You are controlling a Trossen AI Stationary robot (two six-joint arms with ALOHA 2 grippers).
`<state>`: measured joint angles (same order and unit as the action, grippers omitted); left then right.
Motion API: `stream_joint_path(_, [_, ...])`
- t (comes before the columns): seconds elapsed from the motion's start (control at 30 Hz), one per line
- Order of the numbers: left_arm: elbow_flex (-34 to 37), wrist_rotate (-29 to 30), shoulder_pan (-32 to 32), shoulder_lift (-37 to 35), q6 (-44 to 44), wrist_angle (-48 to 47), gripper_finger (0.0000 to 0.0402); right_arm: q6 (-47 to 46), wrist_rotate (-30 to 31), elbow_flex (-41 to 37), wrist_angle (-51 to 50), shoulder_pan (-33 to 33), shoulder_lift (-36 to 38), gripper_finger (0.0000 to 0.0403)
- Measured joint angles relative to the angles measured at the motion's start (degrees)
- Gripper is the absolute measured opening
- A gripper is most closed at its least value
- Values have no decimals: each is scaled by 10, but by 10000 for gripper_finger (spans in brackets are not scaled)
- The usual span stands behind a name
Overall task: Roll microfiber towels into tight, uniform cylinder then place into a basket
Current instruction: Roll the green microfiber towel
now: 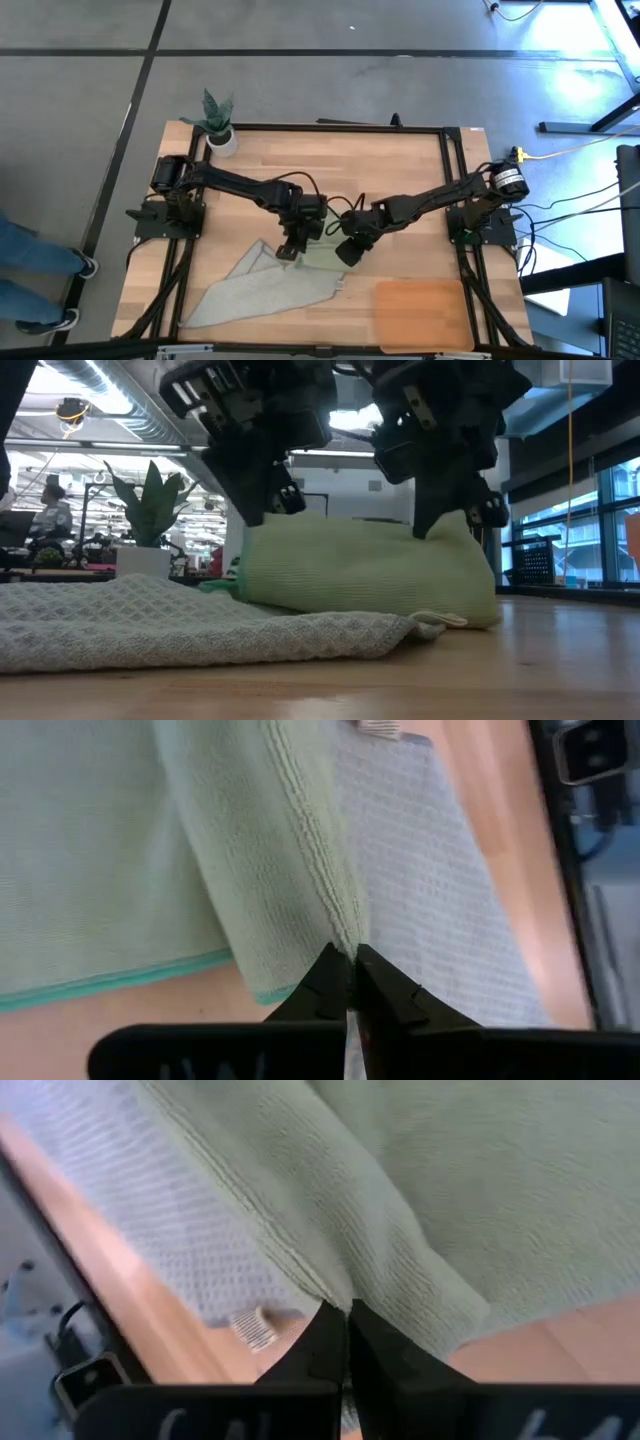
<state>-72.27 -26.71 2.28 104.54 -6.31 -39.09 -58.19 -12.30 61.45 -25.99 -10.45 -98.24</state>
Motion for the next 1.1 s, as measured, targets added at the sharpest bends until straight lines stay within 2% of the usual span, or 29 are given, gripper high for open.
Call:
stream_joint_path(0.2, [0, 69, -3, -29, 1, -2, 0, -22, 12, 0, -2, -4, 0, 10])
stream_joint_path(0.37, [0, 124, -5, -45, 13, -4, 0, -51, 50, 0, -6, -3, 0, 10])
stream_joint_path(0.63, [0, 148, -5, -36, 13, 3, 0, -91, 83, 1, -35, -3, 1, 10])
stream_joint_path(0.87, [0, 168, -16, -36, 10, 34, 0, -90, 122, 0, -56, -3, 0, 10])
stream_joint_path(1.1, [-1, 189, -26, 2, 6, 64, 0, -60, 151, -1, -87, 2, -12, 10])
